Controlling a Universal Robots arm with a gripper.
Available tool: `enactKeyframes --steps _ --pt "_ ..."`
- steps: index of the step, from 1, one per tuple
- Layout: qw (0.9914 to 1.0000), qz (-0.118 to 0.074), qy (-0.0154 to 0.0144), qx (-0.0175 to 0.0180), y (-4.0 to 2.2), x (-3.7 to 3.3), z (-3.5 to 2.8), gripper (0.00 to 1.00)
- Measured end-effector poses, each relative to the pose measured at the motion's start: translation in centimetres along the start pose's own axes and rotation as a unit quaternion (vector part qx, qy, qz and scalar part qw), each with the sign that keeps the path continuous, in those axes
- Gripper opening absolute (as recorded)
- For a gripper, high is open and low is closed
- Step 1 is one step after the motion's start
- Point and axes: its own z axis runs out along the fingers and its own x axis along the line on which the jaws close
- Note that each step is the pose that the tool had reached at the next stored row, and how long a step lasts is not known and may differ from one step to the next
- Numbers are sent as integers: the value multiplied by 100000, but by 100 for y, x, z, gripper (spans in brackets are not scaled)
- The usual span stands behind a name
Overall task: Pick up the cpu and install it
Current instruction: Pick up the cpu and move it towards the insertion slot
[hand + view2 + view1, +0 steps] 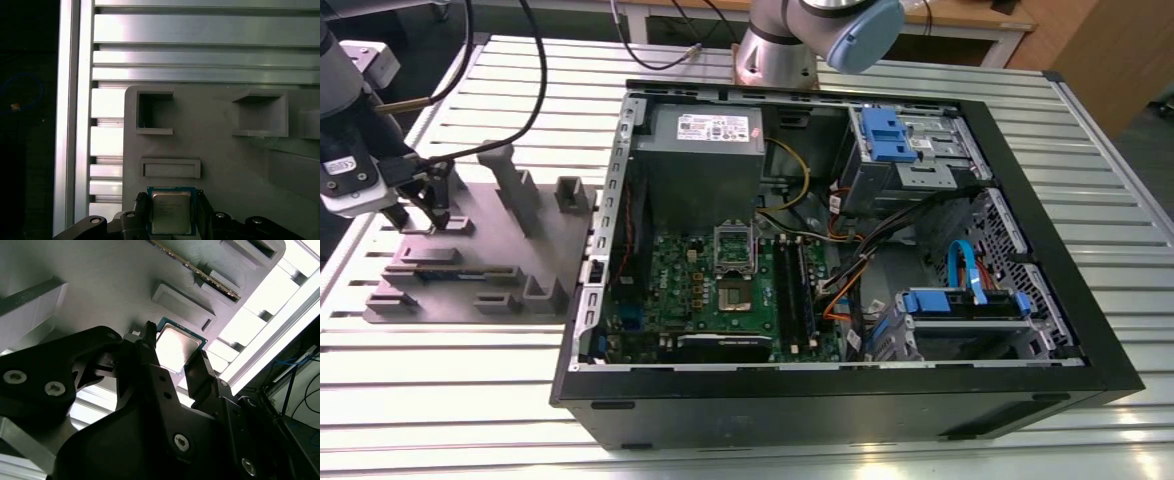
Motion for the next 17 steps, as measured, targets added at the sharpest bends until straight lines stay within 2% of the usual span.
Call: enactKeyframes --steps 17 --pt "100000 -2 0 -1 2 0 -42 47"
